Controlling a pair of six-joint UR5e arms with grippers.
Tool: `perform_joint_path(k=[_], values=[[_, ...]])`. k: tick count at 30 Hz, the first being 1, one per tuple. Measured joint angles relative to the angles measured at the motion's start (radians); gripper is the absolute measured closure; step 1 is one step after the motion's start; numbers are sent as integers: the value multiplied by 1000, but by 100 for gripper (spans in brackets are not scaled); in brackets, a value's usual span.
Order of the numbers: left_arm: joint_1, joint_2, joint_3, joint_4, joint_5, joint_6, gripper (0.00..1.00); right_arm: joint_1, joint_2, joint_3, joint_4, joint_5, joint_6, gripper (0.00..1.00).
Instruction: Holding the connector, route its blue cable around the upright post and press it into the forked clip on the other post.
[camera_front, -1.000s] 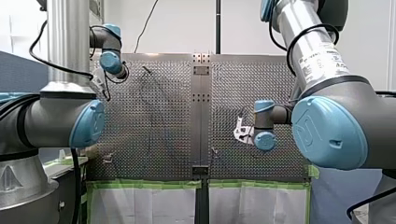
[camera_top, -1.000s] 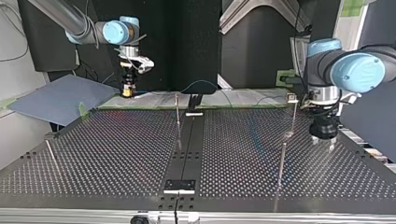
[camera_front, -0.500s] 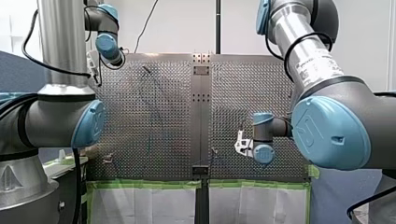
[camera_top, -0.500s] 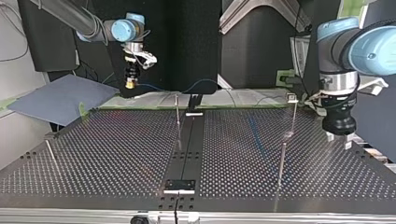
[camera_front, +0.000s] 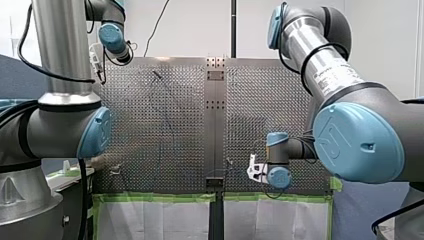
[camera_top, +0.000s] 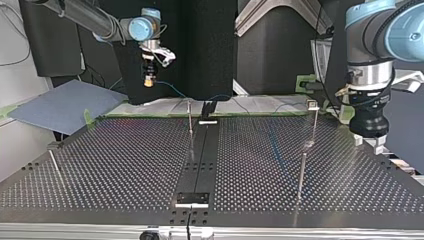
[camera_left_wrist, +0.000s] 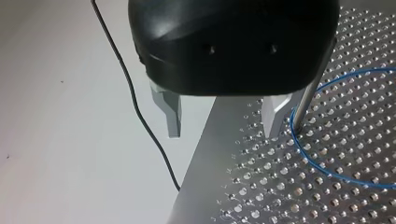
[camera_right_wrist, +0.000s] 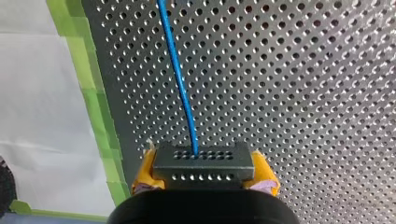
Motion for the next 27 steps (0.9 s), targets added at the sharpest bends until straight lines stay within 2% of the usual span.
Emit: perform_joint_path(k=[10, 14, 19, 23, 27], values=[[-31, 0, 0, -8, 0, 71, 15, 25, 0, 1, 3, 4, -21, 100], [-51, 2, 0, -26, -9, 94, 15, 28, 0, 1, -6, 3, -21, 100], [-75, 5, 7, -60, -9, 91, 15, 28, 1, 1, -14, 1, -18, 100], [-85, -8, 32, -93, 1, 99, 15, 29, 0, 0, -23, -1, -14, 100], [-89, -26, 66, -129, -1, 127, 15, 29, 0, 0, -26, -2, -13, 100]])
